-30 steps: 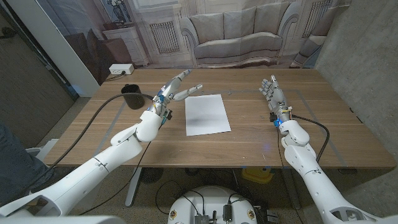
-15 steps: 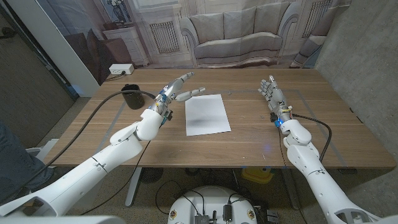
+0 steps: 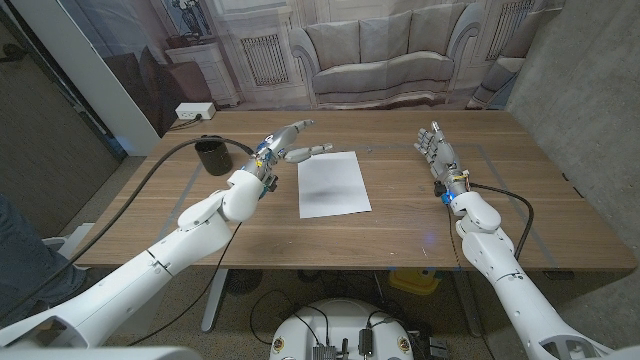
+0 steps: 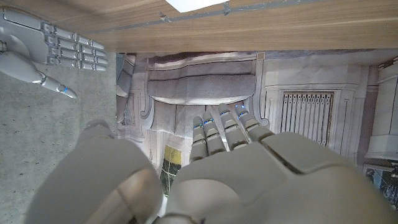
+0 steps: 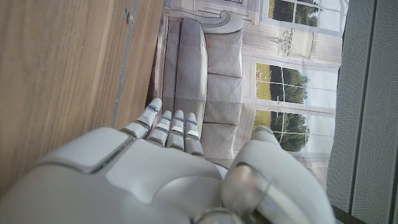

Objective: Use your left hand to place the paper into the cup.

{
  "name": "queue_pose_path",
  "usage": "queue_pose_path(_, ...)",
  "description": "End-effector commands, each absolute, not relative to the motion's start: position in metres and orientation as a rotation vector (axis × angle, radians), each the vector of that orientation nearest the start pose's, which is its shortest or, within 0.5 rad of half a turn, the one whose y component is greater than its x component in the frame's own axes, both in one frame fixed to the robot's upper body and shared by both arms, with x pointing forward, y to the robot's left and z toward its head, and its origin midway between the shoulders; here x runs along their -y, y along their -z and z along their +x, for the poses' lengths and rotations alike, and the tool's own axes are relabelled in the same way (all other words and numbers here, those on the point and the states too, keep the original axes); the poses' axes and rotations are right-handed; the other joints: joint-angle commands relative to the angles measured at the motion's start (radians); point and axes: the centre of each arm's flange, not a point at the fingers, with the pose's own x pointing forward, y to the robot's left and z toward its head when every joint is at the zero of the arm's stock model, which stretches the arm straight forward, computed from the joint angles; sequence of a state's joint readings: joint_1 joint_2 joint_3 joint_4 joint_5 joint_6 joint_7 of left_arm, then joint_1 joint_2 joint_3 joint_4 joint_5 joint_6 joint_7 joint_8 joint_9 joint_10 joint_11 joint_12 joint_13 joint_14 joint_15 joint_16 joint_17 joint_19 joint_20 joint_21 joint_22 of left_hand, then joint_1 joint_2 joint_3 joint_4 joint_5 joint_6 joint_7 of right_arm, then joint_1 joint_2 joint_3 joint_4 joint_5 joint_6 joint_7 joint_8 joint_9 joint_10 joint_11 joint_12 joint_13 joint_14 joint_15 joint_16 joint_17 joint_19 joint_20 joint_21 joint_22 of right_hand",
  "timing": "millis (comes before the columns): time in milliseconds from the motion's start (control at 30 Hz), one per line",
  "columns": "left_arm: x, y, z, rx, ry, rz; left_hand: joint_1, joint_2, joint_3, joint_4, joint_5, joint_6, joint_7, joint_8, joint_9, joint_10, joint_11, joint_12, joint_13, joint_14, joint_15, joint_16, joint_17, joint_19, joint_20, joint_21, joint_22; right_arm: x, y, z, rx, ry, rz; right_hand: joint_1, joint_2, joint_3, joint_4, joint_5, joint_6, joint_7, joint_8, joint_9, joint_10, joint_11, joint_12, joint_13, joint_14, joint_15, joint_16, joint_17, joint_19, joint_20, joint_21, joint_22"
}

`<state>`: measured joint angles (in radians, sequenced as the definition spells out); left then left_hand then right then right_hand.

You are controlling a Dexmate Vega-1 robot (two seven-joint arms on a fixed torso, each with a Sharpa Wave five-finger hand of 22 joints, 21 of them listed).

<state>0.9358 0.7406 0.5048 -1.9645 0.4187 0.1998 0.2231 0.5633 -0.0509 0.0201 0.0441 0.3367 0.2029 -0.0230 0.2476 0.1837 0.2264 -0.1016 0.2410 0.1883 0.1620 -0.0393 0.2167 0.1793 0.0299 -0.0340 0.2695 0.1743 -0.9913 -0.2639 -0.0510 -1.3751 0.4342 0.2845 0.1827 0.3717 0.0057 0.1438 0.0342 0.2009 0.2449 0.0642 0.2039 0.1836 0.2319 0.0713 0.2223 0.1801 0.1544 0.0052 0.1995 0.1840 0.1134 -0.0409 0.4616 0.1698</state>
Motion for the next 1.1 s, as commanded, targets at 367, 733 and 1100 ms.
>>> queue_pose_path(367,-0.18,-0.031,0.544,0.8,-0.131,1.229,0.1,-0.064,-0.02,-0.062,0.019,-0.04,-0.021,-0.034,0.006,-0.017,-0.016,-0.025,0.006,-0.005,-0.044,-0.023,0.003,0.057,0.063,-0.009,0.003,0.299,0.05,0.63,0.671,-0.173,0.117,-0.006,0.003,-0.004,-0.001,0.0,0.006,-0.002,-0.004,0.005,0.001,0.007,-0.004,0.005,0.003,0.006,-0.004,0.002,0.008,-0.029,-0.009,0.006)
queue_pose_path(733,-0.173,-0.034,0.54,0.79,-0.16,1.296,0.172,-0.077,-0.029,-0.098,0.028,-0.008,-0.055,-0.025,0.008,-0.023,-0.027,-0.03,0.008,-0.01,-0.057,-0.023,0.006,0.116,0.145,-0.01,0.005,0.298,0.051,0.631,0.669,-0.178,0.116,-0.007,0.003,-0.006,-0.001,-0.001,0.005,-0.003,-0.005,0.005,0.002,0.008,-0.005,0.005,0.003,0.005,-0.004,0.002,0.01,-0.028,-0.013,0.006)
queue_pose_path(1100,-0.168,-0.032,0.537,0.819,-0.181,1.319,0.143,-0.08,-0.081,-0.081,0.03,0.215,-0.164,0.033,0.009,0.059,-0.053,-0.009,0.011,0.045,-0.079,-0.009,0.011,0.159,0.164,-0.025,0.007,0.299,0.052,0.63,0.664,-0.176,0.118,-0.008,0.004,-0.007,-0.002,-0.002,0.005,-0.004,-0.006,0.005,0.001,0.007,-0.006,0.005,0.003,0.006,-0.005,0.002,0.011,-0.028,-0.017,0.006)
